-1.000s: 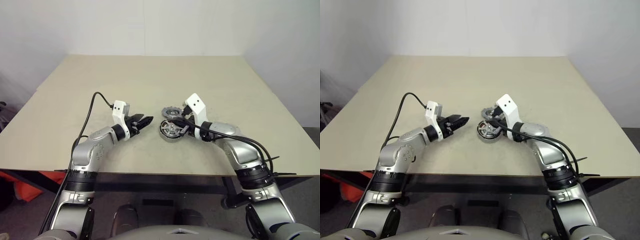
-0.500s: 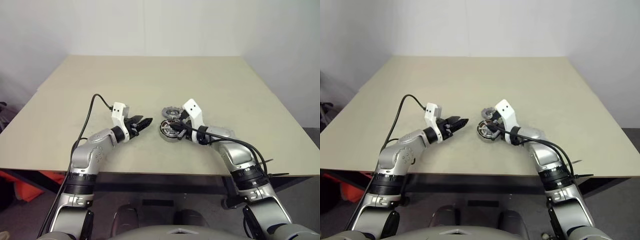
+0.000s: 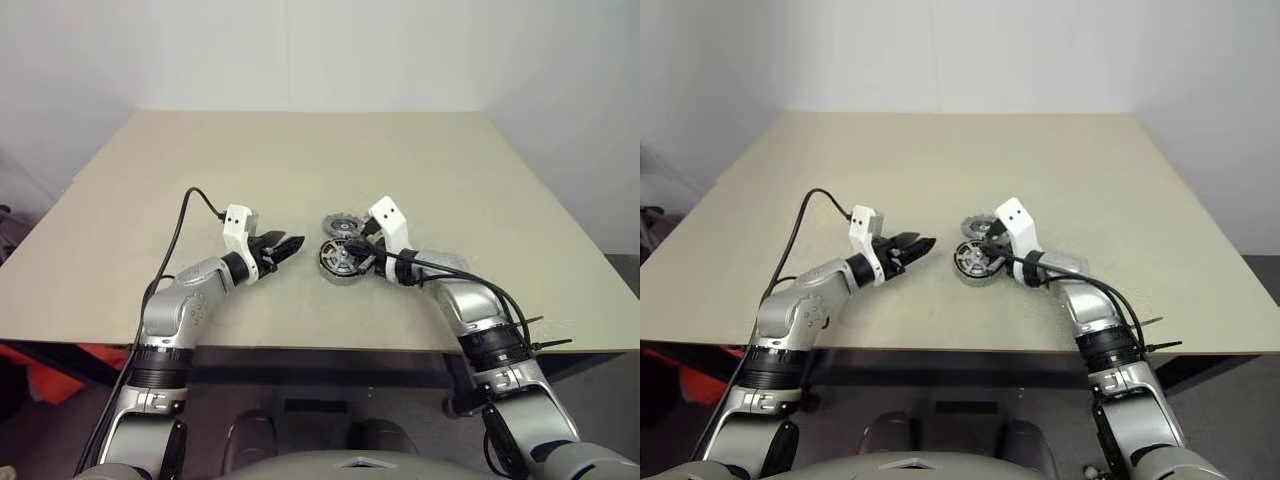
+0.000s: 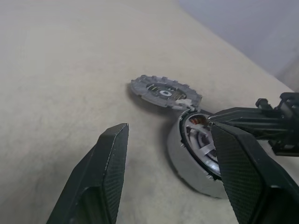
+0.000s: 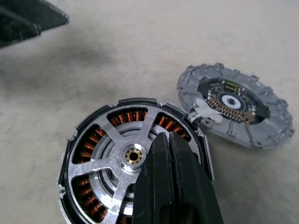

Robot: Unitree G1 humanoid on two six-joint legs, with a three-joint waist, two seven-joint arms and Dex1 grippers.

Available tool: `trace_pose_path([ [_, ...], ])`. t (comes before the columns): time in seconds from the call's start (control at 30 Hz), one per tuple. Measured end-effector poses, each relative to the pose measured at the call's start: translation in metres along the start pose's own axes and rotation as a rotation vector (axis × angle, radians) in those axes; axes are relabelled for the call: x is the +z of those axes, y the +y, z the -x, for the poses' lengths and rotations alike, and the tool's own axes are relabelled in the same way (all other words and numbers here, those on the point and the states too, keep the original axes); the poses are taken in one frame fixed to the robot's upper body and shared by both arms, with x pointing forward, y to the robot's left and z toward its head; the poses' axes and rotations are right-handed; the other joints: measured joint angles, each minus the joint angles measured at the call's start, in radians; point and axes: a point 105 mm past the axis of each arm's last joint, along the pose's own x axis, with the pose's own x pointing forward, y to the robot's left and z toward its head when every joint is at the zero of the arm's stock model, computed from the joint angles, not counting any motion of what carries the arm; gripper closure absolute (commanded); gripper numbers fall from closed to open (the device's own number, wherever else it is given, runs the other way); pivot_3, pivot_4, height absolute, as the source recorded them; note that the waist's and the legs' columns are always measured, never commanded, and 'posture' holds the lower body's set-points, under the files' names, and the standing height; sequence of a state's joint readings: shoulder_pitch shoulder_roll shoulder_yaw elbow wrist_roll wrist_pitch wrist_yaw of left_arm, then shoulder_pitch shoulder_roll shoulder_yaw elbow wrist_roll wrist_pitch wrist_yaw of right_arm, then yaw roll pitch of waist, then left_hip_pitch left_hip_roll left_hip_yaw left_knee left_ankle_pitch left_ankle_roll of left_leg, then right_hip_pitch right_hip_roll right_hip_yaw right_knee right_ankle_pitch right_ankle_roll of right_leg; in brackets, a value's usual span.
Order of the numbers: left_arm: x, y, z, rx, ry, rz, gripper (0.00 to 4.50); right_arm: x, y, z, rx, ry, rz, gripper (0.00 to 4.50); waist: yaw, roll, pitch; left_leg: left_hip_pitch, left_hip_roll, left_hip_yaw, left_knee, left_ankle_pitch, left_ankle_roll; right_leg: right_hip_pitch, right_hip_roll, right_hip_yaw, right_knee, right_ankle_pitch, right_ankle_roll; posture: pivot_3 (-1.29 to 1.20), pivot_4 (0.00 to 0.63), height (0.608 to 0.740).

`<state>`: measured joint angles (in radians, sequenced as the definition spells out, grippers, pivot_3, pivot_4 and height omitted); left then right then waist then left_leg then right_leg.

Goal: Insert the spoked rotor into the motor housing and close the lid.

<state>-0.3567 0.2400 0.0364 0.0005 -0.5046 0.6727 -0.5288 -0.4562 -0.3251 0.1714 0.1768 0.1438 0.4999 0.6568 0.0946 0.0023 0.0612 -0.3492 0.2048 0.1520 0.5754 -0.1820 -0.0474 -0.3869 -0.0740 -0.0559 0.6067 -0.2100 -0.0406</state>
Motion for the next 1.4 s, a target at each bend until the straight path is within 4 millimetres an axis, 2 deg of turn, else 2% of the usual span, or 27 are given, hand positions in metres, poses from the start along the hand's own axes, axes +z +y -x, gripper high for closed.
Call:
trace_pose_path([
  [0.27,0.0,0.001,0.001,0.004,0.0,-0.003,1.53,0.007,0.001,0.001,0.014,-0.027,-0.026,4.5,0.0,0.0,0.0,-0.001,0.0,0.0,0.0,0.0,0.0,-0.002,0.0,0.0,0.001,-0.002,0.003,0.0,0.0,0.74],
  [0.33,0.0,0.001,0.001,0.004,0.0,-0.004,1.53,0.016,0.003,0.004,0.036,-0.061,-0.019,4.5,0.001,0.0,0.0,-0.003,0.0,0.0,0.0,0.0,0.0,-0.003,0.0,0.0,0.001,0.002,-0.002,0.0,0.0,0.74],
  [0.47,0.001,0.0,0.0,0.002,-0.001,-0.003,1.53,0.044,0.018,0.013,0.115,-0.14,0.046,4.5,0.001,0.0,0.0,-0.005,0.0,0.0,0.0,0.0,0.0,-0.004,0.0,0.0,0.0,0.002,-0.003,0.0,0.0,0.74],
  [0.57,0.001,0.0,0.0,0.002,-0.001,-0.004,1.53,0.054,0.028,0.02,0.166,-0.167,0.072,4.5,0.002,0.0,0.0,-0.004,0.0,0.0,0.0,0.0,0.0,-0.004,0.0,0.0,0.0,0.002,-0.003,0.0,0.0,0.74],
  [0.63,0.001,0.0,0.0,0.002,-0.001,-0.004,1.53,0.052,0.035,0.02,0.195,-0.16,0.067,4.5,0.002,0.0,0.0,-0.004,0.0,0.0,0.0,0.0,0.0,-0.003,0.0,0.0,0.0,0.001,-0.003,0.0,0.0,0.74],
  [0.7,0.0,0.0,0.0,0.002,-0.001,-0.004,1.53,0.042,0.04,0.019,0.218,-0.131,0.04,4.5,0.002,0.0,0.0,-0.003,0.0,0.0,0.0,0.0,0.0,-0.003,0.0,0.0,0.0,-0.002,0.003,0.0,0.0,0.74],
  [0.77,0.001,0.001,0.0,0.004,0.0,-0.004,1.53,0.023,0.042,0.016,0.231,-0.085,-0.024,4.5,0.002,0.0,0.0,-0.003,0.0,0.0,0.0,0.0,0.001,-0.003,0.0,0.0,0.0,-0.002,0.003,0.0,0.0,0.74],
  [0.83,0.001,0.001,0.0,0.005,0.0,-0.004,1.53,-0.006,0.037,0.007,0.196,0.005,-0.059,4.5,0.001,0.0,0.0,-0.002,0.0,0.0,0.0,0.0,0.0,-0.002,0.0,0.0,0.0,-0.002,0.003,0.0,0.0,0.74],
  [0.97,0.001,0.002,0.001,0.015,-0.001,-0.007,1.53,-0.004,0.037,0.004,0.187,-0.012,-0.045,4.5,0.0,0.001,0.0,0.0,0.001,0.0,0.0,0.0,0.0,-0.001,0.0,0.0,0.001,-0.002,0.004,0.0,0.0,0.74],
  [1.17,-0.001,0.002,0.002,0.019,0.003,-0.003,1.53,0.002,0.032,0.01,0.182,-0.02,-0.021,4.5,0.002,0.001,0.0,-0.001,0.0,-0.001,0.0,0.0,0.0,-0.001,0.0,0.0,0.0,-0.002,0.004,0.0,0.0,0.74],
  [1.4,-0.002,0.001,0.001,0.013,0.001,0.001,1.53,0.039,0.017,0.01,0.148,-0.122,0.002,4.5,0.001,0.001,0.0,-0.004,0.0,0.0,0.0,0.0,0.0,-0.004,0.0,0.0,0.0,0.001,-0.003,0.0,0.0,0.74],
])
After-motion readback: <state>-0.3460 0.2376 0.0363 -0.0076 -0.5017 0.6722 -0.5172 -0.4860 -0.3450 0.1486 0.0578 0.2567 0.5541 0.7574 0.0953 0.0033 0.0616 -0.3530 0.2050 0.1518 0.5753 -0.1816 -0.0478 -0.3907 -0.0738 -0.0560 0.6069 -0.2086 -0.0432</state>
